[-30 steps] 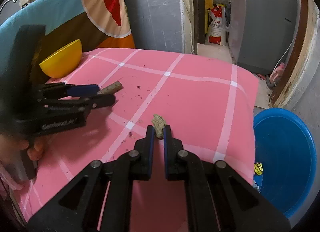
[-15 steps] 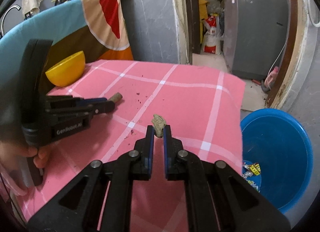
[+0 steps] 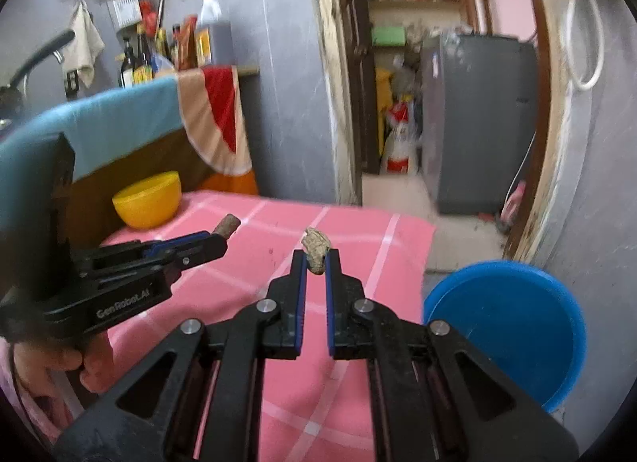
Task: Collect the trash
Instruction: 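Carry the stick and lump over the blue bucket with both tools, then open both tools over the blue bucket to drop the stick and lump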
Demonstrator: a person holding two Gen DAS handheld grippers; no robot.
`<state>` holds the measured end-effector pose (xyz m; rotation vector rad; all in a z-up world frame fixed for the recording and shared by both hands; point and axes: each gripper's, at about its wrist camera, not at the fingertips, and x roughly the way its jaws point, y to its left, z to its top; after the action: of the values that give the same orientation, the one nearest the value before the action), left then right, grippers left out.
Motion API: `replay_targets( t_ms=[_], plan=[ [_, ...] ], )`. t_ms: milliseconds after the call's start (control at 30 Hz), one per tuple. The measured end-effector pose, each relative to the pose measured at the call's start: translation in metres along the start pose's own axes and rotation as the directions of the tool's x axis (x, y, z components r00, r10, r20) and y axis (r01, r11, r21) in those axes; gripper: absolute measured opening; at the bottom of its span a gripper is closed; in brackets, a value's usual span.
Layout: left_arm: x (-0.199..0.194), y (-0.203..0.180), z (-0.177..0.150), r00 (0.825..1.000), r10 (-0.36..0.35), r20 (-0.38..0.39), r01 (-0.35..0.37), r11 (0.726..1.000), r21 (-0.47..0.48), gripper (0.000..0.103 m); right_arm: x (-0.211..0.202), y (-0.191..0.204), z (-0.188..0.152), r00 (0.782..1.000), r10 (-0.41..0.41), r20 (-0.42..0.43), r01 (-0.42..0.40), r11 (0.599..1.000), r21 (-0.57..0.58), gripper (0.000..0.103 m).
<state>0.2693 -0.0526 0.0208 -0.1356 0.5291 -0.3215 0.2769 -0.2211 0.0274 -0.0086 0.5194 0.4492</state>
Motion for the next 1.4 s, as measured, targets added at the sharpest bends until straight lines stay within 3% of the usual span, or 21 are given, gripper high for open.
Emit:
replay_targets(
  t_ms=[300,533,1000,1167,1400],
  plan=[
    [-0.026,-0.045,0.018,0.98,-0.051,0.19,0.043,0.998,0.047,0.012,-0.052,-0.014,0.009,0.976,-0.074,0.204,0.073,0.997,0.012,0.008],
    [-0.03,-0.076,0.022,0.961,-0.085,0.262,0.067,0.995,0.074,0.012,-0.086,-0.039,0.007,0.941,-0.154,0.302,0.143,0.988,0.057,0.008],
    [0.001,-0.127,0.015,0.956,-0.138,0.259,0.11,0.987,0.119,0.012,-0.112,-0.093,-0.013,0.894,-0.298,0.334,0.267,0.954,0.137,0.008],
    [0.016,-0.138,0.01,0.961,-0.142,0.237,0.115,0.986,0.124,0.012,-0.11,-0.105,-0.023,0.893,-0.321,0.316,0.287,0.946,0.151,0.008],
    [0.043,-0.145,0.004,0.976,-0.146,0.162,0.127,0.984,0.126,0.012,-0.097,-0.124,-0.037,0.907,-0.335,0.254,0.296,0.938,0.181,0.008]
  ],
)
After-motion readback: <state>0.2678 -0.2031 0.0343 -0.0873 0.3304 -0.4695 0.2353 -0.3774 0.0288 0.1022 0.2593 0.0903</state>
